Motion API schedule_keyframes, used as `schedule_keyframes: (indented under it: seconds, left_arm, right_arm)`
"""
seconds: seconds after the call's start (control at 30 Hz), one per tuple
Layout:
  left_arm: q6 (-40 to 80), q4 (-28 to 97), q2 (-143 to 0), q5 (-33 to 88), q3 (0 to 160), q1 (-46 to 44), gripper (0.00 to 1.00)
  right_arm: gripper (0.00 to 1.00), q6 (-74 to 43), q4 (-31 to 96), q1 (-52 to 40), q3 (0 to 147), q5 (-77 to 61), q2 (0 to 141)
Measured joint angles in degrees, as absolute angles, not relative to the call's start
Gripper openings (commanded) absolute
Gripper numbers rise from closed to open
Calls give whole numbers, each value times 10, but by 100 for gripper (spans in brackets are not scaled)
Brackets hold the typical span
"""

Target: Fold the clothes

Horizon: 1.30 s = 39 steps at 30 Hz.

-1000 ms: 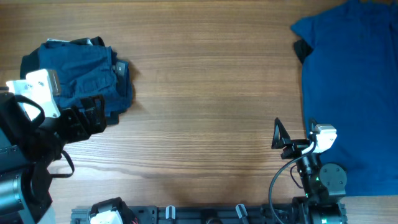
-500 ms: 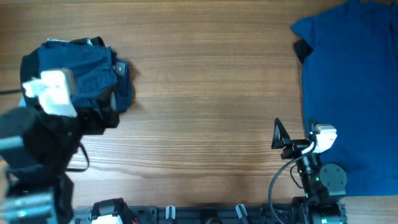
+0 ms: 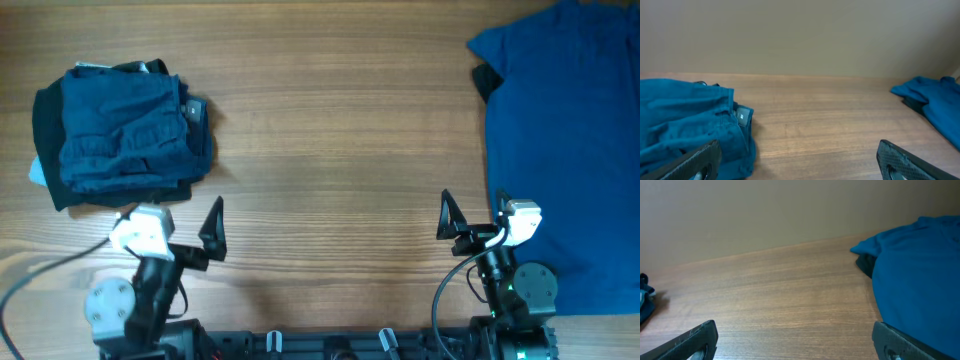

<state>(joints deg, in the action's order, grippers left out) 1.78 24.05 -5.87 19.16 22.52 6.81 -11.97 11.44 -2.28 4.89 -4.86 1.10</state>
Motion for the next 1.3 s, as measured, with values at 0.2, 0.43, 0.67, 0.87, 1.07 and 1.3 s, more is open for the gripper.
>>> schedule_keyframes:
  seconds: [0.2, 0.43, 0.67, 0.87, 1.07, 1.3]
  left_arm:
    - [18, 154, -8, 195, 115, 53, 100]
    - [18, 96, -8, 199, 36, 49, 100]
    - [18, 96, -8, 203, 36, 43, 100]
    - [18, 96, -8, 205, 36, 43, 100]
    - [18, 96, -8, 205, 36, 43, 100]
    - [18, 96, -8, 205, 36, 43, 100]
  right_arm:
    - [100, -120, 115, -23, 49, -48, 11]
    - [100, -120, 115, -23, 49, -49, 11]
    - [100, -120, 115, -23, 49, -48, 11]
    - [99, -120, 115, -23, 49, -49, 11]
    - [100, -120, 115, -23, 49, -49, 11]
    - [100, -120, 115, -23, 49, -48, 11]
